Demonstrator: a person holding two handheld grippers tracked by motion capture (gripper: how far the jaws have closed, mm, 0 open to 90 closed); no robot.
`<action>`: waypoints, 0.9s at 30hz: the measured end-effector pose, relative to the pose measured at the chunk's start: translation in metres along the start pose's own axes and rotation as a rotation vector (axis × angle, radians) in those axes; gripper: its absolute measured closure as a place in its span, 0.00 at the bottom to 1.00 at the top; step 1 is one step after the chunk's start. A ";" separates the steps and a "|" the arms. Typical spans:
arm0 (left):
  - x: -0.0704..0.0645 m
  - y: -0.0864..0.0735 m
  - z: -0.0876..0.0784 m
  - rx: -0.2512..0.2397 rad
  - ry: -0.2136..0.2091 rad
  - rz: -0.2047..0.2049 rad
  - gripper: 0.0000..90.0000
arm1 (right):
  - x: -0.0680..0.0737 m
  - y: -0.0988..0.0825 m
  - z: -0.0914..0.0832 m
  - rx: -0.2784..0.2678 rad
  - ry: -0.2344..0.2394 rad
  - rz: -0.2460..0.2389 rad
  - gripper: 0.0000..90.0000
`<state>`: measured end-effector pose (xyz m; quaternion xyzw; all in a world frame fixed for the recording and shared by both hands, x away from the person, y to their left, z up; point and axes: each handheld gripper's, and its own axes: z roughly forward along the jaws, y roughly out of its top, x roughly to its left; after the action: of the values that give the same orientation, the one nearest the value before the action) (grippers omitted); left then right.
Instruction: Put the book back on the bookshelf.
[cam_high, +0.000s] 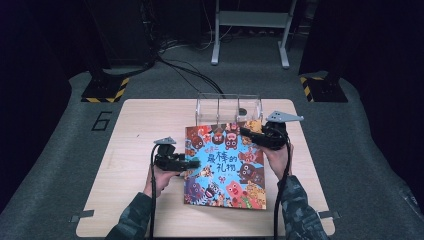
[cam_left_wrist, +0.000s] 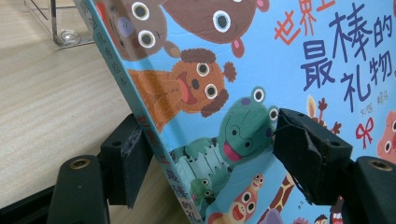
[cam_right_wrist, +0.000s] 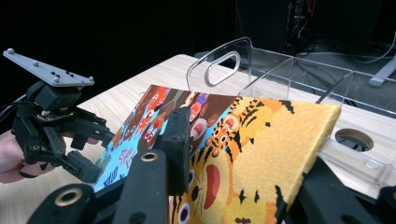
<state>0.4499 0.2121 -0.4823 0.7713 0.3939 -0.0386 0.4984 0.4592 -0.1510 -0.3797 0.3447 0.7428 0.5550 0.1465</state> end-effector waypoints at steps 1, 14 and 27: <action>0.000 0.000 0.000 0.001 0.001 0.002 0.33 | -0.001 0.000 0.001 0.003 0.000 0.006 0.71; -0.001 0.000 -0.011 -0.030 0.004 -0.001 0.43 | -0.005 -0.001 0.000 0.004 0.030 0.036 0.71; -0.006 0.001 -0.024 -0.061 0.046 0.060 0.52 | -0.010 0.001 0.001 0.027 0.065 0.108 0.68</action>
<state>0.4388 0.2275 -0.4667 0.7678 0.3831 0.0061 0.5135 0.4678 -0.1570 -0.3809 0.3681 0.7348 0.5630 0.0876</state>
